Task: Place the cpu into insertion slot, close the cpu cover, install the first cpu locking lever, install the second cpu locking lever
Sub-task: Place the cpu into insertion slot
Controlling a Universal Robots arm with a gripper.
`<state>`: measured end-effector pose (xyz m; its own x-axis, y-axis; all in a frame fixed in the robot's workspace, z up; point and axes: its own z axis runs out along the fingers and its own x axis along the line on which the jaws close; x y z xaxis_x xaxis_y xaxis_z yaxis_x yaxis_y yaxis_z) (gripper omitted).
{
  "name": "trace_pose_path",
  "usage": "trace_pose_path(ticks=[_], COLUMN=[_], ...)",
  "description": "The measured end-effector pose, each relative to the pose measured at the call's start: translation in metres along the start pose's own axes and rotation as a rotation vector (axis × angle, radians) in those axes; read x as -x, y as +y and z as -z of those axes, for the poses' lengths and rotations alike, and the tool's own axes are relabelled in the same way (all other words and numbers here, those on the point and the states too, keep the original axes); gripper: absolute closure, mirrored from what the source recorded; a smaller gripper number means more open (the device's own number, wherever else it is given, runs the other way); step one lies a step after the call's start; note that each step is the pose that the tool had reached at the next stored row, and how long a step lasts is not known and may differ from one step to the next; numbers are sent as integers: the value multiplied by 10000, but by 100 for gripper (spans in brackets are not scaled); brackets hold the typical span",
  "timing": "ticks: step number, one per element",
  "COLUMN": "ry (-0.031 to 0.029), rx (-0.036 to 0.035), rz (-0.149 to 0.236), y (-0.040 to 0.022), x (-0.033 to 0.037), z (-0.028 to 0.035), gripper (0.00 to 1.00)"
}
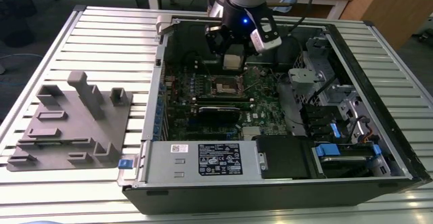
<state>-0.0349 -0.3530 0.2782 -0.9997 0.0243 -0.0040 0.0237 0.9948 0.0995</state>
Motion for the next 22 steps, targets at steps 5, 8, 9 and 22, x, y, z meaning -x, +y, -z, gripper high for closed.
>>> trace_pose_path(ticks=[5, 8, 9, 22], ry=[0, 1, 2, 2], rx=[-3, -3, -3, -22], rz=[4, 11, 14, 28], y=[-6, -10, -11, -30], x=[-1, -3, -5, -25], z=[-65, -99, -110, -294], gripper=[46, 46, 46, 46])
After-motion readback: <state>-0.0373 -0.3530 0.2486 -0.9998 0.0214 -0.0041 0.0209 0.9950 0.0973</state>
